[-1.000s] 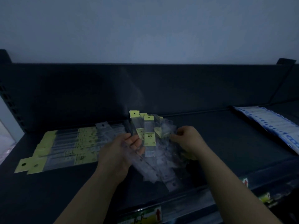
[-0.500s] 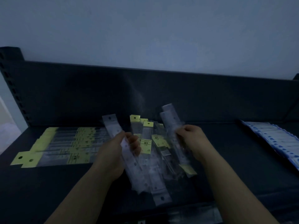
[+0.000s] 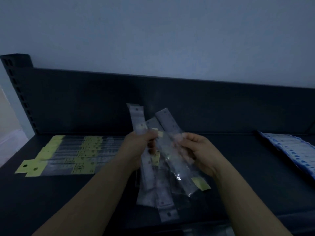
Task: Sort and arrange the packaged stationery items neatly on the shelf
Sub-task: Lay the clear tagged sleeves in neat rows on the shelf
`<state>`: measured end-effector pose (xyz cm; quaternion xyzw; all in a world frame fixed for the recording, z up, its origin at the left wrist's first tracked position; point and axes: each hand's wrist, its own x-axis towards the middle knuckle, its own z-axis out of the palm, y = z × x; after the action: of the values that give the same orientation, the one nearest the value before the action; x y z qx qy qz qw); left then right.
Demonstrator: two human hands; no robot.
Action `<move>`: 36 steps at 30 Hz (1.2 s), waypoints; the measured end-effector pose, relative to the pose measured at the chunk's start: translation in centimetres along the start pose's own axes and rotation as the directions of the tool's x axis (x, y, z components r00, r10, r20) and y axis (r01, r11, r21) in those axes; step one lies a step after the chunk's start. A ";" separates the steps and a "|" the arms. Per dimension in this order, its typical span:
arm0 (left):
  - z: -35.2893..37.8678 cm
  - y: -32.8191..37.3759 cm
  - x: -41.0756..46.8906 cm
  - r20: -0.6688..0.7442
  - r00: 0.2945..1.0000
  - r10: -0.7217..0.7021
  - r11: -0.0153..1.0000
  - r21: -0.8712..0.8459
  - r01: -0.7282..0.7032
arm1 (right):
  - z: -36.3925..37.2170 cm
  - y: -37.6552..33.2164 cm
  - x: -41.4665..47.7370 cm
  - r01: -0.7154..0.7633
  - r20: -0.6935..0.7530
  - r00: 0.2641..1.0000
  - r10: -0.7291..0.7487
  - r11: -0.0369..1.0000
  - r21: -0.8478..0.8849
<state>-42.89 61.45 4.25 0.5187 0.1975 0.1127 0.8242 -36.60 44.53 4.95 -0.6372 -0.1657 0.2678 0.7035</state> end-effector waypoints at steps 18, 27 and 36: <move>-2.2 0.2 0.7 -0.101 0.994 -0.036 0.998 0.048 0.041 | 0.1 0.2 1.1 -0.252 0.217 0.935 0.280 0.957 -0.146; -3.0 -0.4 1.1 -0.152 0.988 -0.024 0.998 0.054 0.033 | 0.2 0.2 0.2 -0.150 0.165 0.976 0.141 0.988 0.041; -2.7 -0.5 1.1 -0.074 0.996 -0.043 0.999 0.011 0.044 | 1.7 0.5 0.4 -0.109 0.106 0.979 0.172 0.892 -0.439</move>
<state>-43.11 63.85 2.55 0.5148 0.2399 0.1125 0.8153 -37.33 46.16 4.64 -0.7665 -0.2237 0.3195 0.5102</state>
